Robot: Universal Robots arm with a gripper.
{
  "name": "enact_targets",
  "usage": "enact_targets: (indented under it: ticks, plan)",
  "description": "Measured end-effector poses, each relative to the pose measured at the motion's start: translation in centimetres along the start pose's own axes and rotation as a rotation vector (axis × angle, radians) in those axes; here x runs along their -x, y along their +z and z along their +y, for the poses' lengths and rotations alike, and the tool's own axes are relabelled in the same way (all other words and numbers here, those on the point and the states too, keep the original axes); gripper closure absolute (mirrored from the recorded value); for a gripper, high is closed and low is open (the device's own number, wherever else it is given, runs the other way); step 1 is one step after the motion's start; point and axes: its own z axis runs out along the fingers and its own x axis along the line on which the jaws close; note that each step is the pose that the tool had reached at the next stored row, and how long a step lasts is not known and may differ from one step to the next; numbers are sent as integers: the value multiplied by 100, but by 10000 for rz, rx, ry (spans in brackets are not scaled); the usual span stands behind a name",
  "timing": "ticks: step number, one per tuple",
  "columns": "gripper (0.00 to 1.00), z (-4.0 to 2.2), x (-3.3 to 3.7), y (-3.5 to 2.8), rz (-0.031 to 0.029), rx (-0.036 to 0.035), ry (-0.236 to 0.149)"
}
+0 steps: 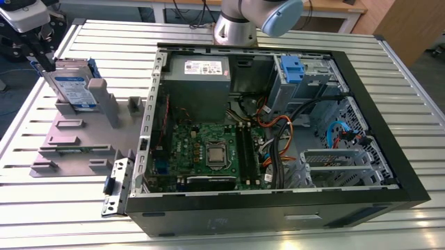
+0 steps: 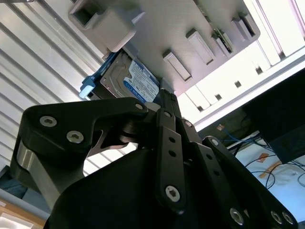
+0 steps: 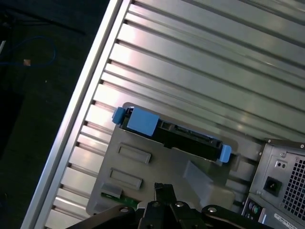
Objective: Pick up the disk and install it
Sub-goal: 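Pick up the disk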
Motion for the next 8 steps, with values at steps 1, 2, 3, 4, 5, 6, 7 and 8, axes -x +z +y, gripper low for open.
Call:
enact_targets:
  ticks: [1,2,3,4,5,6,7,8]
  plan:
    - [90,0,0,0,2,1,-47]
    - [90,0,0,0,4,2,-98]
    - [90,0,0,0,6,3,-145]
    - [90,0,0,0,8,5,-192]
    - [90,0,0,0,10,5,-238]
    - [90,0,0,0,12,7,-284]
    - [90,0,0,0,13,8,-329]
    - [90,0,0,0,15,9,-374]
